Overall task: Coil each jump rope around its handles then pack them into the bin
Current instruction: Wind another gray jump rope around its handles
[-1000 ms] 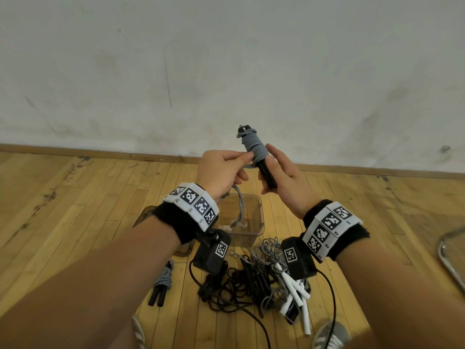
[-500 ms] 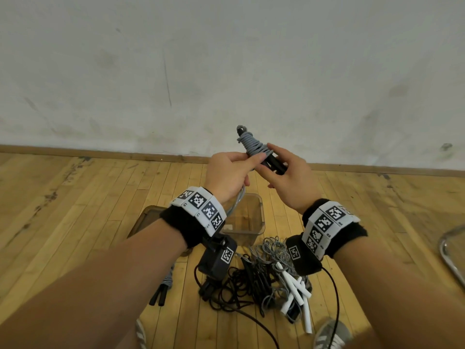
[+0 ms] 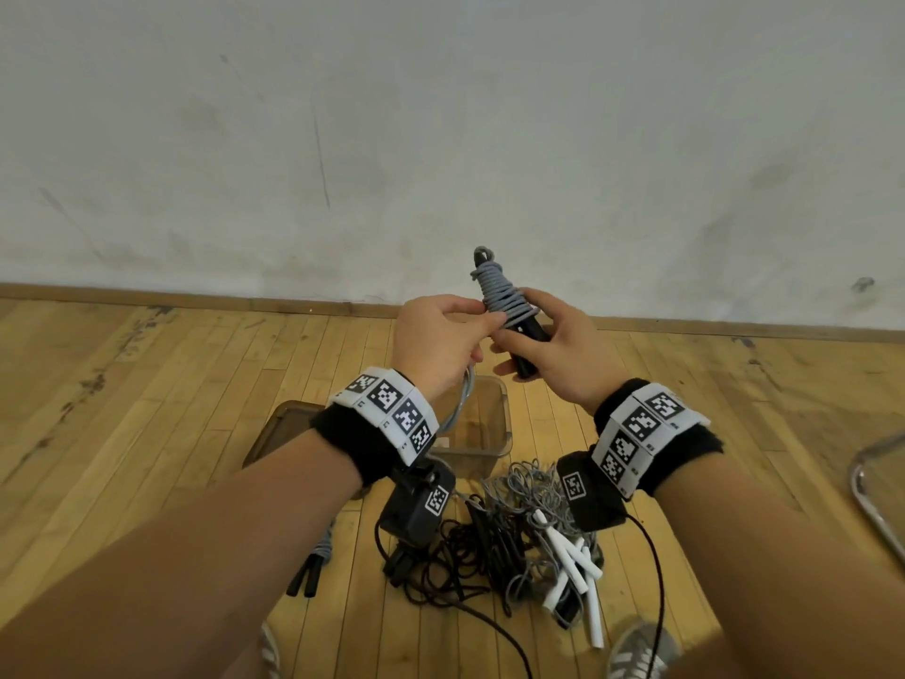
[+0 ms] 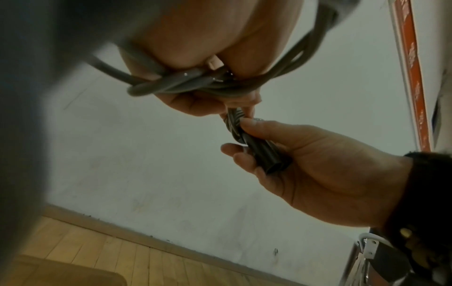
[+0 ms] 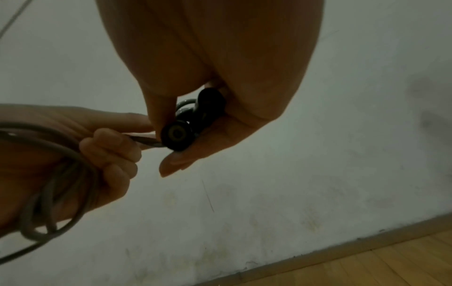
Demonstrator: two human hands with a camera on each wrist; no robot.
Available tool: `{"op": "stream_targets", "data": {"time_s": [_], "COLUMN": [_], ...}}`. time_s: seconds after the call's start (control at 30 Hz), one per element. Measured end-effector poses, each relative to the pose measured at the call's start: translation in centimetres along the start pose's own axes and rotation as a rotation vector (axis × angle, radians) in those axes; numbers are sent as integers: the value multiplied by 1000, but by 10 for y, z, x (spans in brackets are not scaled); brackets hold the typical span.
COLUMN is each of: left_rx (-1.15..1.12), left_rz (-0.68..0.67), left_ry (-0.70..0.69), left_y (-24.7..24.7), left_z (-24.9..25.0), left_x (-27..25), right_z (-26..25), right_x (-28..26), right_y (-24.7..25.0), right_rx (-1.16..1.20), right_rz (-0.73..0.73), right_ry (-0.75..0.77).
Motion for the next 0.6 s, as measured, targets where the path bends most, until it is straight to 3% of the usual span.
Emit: {"op": "stream_targets", "data": {"time_s": [0.23,0.37,0.47,0.6], "left_rx": [11,37,40,-72], "left_rz": [-13,53,77,31], "left_ry": [10,37,48,59], "left_y": [-3,0,5,7], "left_z": [4,5,6,8], "left_x": [-4,-4,-1,4], "right_z": [3,1,0,-5], "right_x": [3,-2,-4,-5], "right_y": [-1,-14,-20,-17], "right_rx": [-336,-498,-362,-3], "right_rz": [91,30,-37,-42], "right_ry": [152,233,165,74]}}
Point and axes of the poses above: each hand's wrist, its own x-axis towards the middle knuckle, its own y-axis out of the back of the hand, z = x × y, the point moved 2 cm from there along x, towards the middle knuckle, and after that the axes turned 1 degree about y, right-handed, at the moved point
